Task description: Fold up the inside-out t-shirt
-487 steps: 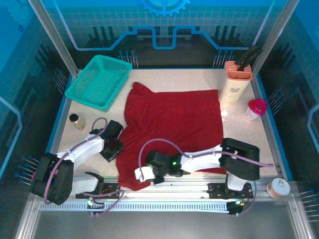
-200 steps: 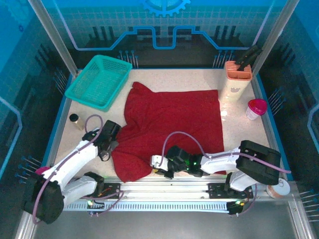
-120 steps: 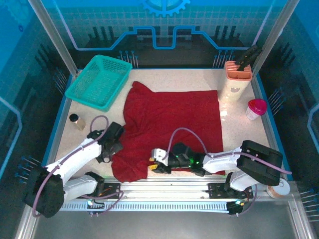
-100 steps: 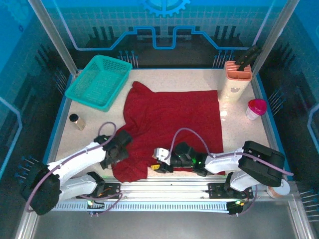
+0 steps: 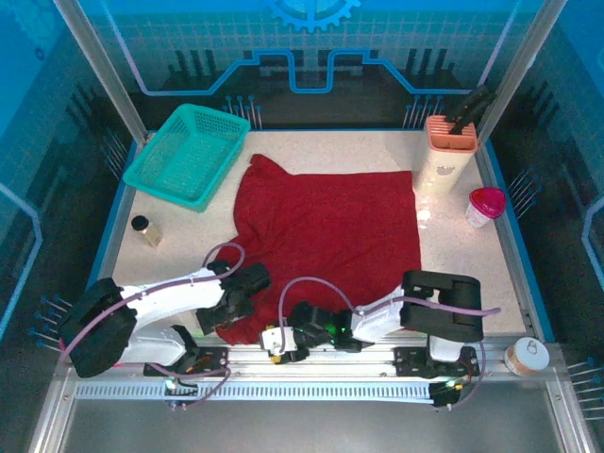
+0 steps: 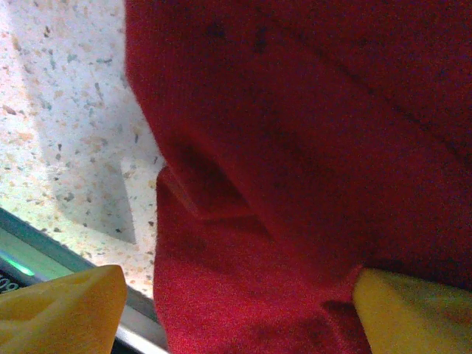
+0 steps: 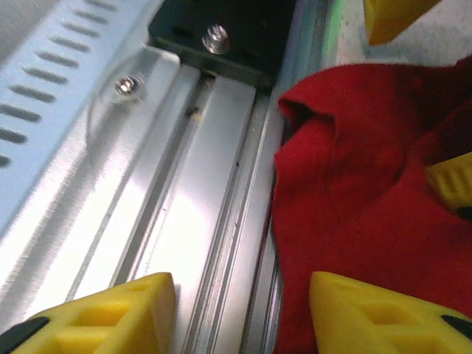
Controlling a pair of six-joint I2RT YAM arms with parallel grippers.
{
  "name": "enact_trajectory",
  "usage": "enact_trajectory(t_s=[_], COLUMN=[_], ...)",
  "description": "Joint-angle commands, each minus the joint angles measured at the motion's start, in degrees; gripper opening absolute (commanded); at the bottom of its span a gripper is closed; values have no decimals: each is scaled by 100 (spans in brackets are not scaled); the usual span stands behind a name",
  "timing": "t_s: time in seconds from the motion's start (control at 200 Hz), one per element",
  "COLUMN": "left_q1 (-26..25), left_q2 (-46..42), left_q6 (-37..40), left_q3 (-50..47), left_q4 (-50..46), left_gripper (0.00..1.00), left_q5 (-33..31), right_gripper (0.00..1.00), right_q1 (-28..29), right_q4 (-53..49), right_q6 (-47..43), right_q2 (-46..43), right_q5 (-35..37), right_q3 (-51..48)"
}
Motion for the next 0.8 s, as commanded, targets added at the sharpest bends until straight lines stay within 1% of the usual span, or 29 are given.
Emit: enact_trajectory(t_s=[0.0, 0.05, 0.14, 0.21, 0.28, 0.33, 0.38, 0.4, 0.46, 0.525, 0.585, 0.63, 0.66, 0.721, 0.756, 0.781, 0.796], left_q1=[391, 590, 934, 1283, 1445, 1546, 1717, 1786, 1873, 1874, 1818, 1550, 1254, 576, 300, 141, 57], left_q2=[-52, -148, -254, -207, -169, -158, -165, -193, -360, -709, -1081, -1350, -1491, -1692, -1746, -1757, -1757], left_q6=[38, 97, 300, 506, 642, 723, 845, 908, 992, 955, 878, 681, 454, -53, -297, -439, -510], left_q3=[-14, -42, -25, 239, 524, 643, 718, 738, 735, 597, 467, 424, 415, 385, 331, 276, 236], left_q4=[602, 788, 1185, 1145, 988, 903, 773, 709, 427, 123, -197, -587, -888, -1340, -1454, -1457, -1443], left_gripper=[83, 83, 82, 82, 83, 83, 84, 84, 85, 83, 81, 80, 79, 78, 78, 78, 78], left_q5=[28, 51, 35, 100, -132, -277, -238, -197, -194, 16, 400, 442, 371, 297, 352, 432, 478], right_gripper=[39, 22, 0, 0, 0, 0, 0, 4, 20, 32, 37, 38, 41, 53, 59, 68, 77], right_q1=[-33, -209, -725, -1154, -1494, -1602, -1612, -1597, -1486, -1263, -1120, -1137, -1166, -1196, -1208, -1207, -1212], right_q4=[212, 261, 475, 633, 772, 768, 786, 807, 911, 823, 719, 866, 1000, 1134, 1069, 903, 744], right_q6=[106, 363, 825, 1132, 1333, 1359, 1344, 1330, 1230, 798, 570, 748, 962, 1464, 1704, 1920, 2043], right_q2=[22, -49, -99, -94, -93, -110, -185, -223, -371, -561, -724, -863, -998, -1370, -1628, -1842, -1986], right_q5=[100, -250, -567, -667, -793, -885, -1005, -1088, -1178, -1186, -932, -725, -499, 458, 1034, 1482, 1741], right_q3=[61, 12, -84, -143, -176, -138, -125, -122, -154, -175, -213, -327, -443, -702, -843, -921, -946])
